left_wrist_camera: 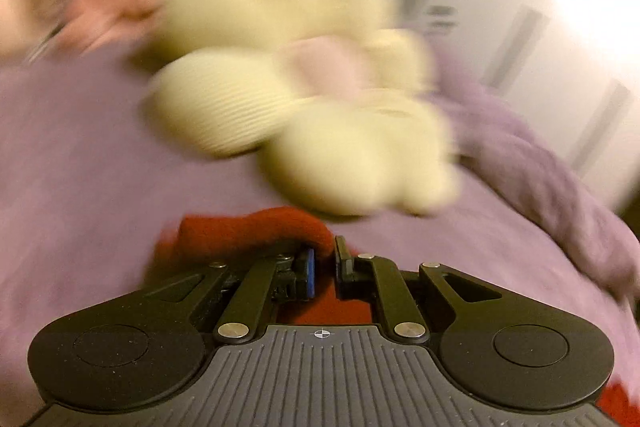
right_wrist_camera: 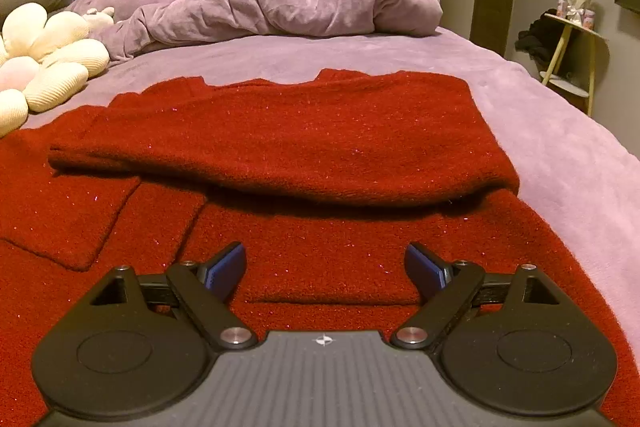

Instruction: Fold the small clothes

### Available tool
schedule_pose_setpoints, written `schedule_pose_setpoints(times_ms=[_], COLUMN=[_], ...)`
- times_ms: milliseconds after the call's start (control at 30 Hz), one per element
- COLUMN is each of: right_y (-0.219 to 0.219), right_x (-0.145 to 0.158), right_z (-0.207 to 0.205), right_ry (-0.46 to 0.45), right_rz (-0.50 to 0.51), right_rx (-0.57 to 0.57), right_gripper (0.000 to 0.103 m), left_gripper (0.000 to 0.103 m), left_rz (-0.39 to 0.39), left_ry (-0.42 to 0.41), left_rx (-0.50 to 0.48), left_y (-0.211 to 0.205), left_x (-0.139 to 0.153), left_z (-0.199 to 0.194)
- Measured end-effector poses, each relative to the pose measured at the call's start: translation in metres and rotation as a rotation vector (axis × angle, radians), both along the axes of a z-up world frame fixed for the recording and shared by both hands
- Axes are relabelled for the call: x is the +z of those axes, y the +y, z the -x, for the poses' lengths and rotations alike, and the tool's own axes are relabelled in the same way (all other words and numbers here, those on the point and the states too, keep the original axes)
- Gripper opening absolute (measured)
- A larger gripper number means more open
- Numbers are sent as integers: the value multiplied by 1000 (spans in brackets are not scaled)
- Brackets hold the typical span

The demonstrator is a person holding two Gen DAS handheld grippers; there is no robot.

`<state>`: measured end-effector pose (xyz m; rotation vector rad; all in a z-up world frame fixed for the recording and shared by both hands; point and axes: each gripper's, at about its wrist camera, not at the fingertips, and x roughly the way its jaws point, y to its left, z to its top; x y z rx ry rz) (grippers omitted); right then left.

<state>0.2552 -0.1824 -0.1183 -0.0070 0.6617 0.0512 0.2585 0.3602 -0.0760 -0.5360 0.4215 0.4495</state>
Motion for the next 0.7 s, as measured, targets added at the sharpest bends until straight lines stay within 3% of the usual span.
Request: schedule_pose_setpoints(times_ms=[67,133,233,300,333,367,500,567,700], right_y=[-1,-3,-7,-11,-14,-17,-26,-25,4], right_x=[1,2,7,14,18,21,40,48,57], right_z=[1,0,1,4,6,8,12,9,-11], right_ry=[0,3,3,0,-3,-7,-29,-44,-48], right_rz=[-7,-16,-39,-63,-81,-99,-141,-160,-171], right_rx=[1,4,7,5,5,7,41,64,148], right_gripper=[88,88,87,86,86,85,74,71,68], left_gripper=[11,11,12,15,28,48,50,56,57], left_rz=[-96,-134,-177,-202,-179,-147,-49,5,31], left_ry=[-48,-89,-94,-61,-37,1,62,60,101], left_rx=[-150,-311,-495,-565,-609,-661,-645,-581,-460], left_y=[-55,-115,-201,-247,-265,-280,-290,-275,-237], left_x=[25,41,42,33,25,15,-9,-15,-24], left_z=[-13,-25,-44,-52,-56,-61,-45,-27,4])
